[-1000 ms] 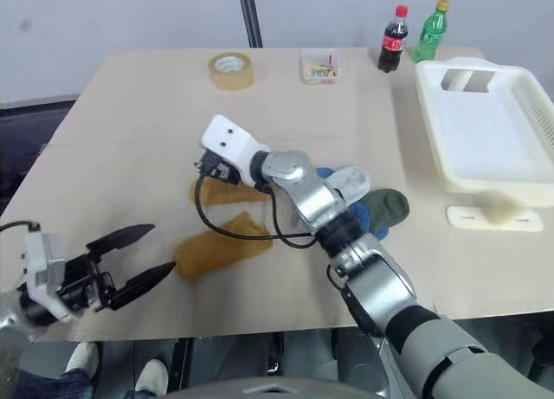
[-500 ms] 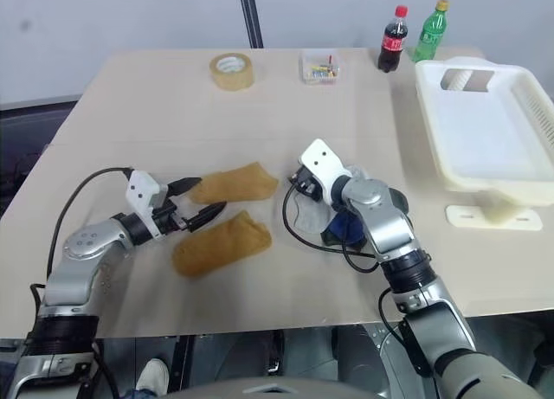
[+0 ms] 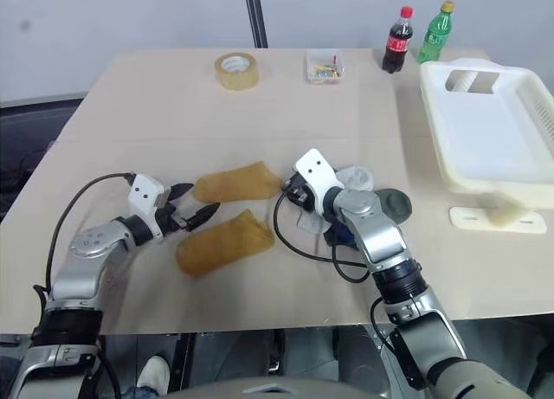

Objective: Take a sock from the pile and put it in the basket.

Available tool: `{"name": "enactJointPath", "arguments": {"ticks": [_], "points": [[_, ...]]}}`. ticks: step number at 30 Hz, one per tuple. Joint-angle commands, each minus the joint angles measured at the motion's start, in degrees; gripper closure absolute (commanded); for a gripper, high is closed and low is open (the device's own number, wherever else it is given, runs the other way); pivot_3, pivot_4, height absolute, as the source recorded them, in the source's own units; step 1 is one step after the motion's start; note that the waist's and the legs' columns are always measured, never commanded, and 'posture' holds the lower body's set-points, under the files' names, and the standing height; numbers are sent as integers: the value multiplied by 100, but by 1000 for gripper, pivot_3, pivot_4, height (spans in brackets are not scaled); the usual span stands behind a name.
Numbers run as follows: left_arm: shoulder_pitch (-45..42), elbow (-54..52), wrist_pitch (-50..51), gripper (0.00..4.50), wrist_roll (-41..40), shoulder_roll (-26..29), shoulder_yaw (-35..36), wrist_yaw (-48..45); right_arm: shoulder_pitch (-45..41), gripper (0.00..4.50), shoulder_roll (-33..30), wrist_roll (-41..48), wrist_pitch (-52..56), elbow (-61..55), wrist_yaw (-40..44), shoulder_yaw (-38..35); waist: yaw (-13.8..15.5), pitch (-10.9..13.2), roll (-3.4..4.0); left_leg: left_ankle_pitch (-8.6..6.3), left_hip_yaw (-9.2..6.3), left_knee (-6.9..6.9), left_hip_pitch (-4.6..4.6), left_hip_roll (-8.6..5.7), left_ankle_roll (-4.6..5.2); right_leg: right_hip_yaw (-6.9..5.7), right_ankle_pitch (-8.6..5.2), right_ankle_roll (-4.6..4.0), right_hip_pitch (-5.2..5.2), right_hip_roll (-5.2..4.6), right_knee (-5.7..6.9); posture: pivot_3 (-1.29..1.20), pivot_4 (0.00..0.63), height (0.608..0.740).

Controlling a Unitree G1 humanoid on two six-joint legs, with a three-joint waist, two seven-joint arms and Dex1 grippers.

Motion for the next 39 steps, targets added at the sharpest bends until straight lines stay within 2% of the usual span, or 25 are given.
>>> {"name": "enactJointPath", "arguments": {"ticks": [1,6,10,15,18,21,23,24,25,26,27,29,34,39], "points": [[-32,17,241,0,23,41,-97,-41,-118,2064,179,282,209,-320,-57,-155,-1,0,0,0,0,0,1,0,0,0,0,0,0,0,2,0,150,740],[-62,51,409,0,-30,-31,-106,-47,-269,2064,392,602,788,-343,-124,-286,2,0,0,0,-1,1,10,0,0,0,0,0,8,0,5,0,150,740],[-47,19,435,0,35,-10,-196,-63,-578,2064,657,399,581,437,-593,-298,-3,-1,0,0,0,1,15,-1,0,1,0,0,11,0,6,0,150,740],[-71,-36,427,0,-11,-55,-163,-15,-650,2064,754,430,512,733,-628,-255,2,-1,0,1,0,0,19,0,-1,1,0,0,15,-3,5,0,150,740],[-95,-28,414,819,-34,-70,-97,50,-645,2013,798,466,565,788,-630,-243,-6,-1,0,1,1,0,19,0,-1,2,0,0,15,-5,5,0,150,740],[-87,-42,448,2166,-61,-57,-87,34,-626,2013,812,464,605,773,-640,-235,-9,-1,0,1,0,0,19,0,-1,1,0,0,14,-3,8,0,150,740],[-55,-73,470,2889,-79,-44,-107,-10,-611,2013,820,471,595,758,-641,-238,-10,-1,0,1,1,0,19,0,-1,1,0,0,14,-2,7,0,150,740],[-44,-83,474,3342,-87,-43,-110,-21,-603,2536,821,476,591,751,-637,-237,-10,-1,0,1,1,0,19,0,-1,2,0,0,14,-3,7,0,150,740],[-35,-92,488,3770,-106,-48,-113,-42,-595,2819,820,478,587,742,-635,-236,-10,-1,0,1,1,0,19,0,-1,2,0,0,14,-3,6,0,150,740],[-31,-95,494,4254,-116,-53,-112,-48,-586,3282,815,481,584,729,-630,-234,-9,-1,0,1,1,-1,19,1,-1,2,0,0,14,-3,6,0,150,740],[-27,-101,506,4500,-126,-53,-107,-54,-580,3756,813,484,588,713,-628,-233,-8,-1,0,1,1,-1,19,1,-1,2,0,0,14,-4,6,0,150,740],[-17,-111,513,4500,-134,-47,-99,-49,-567,4473,807,489,593,685,-629,-233,-9,-1,0,1,1,-1,19,1,-1,2,0,0,14,-4,6,0,150,740],[35,-164,465,4500,-134,-16,-77,-31,-559,4473,754,480,572,575,-616,-209,-9,-1,0,1,0,-1,19,1,-1,2,0,0,14,-4,6,0,150,740],[505,-1542,879,4500,-591,150,248,-35,-458,4473,444,681,1014,-548,-367,-173,-23,-1,0,0,1,-3,16,3,-1,3,0,0,12,-6,3,0,150,740]]}}
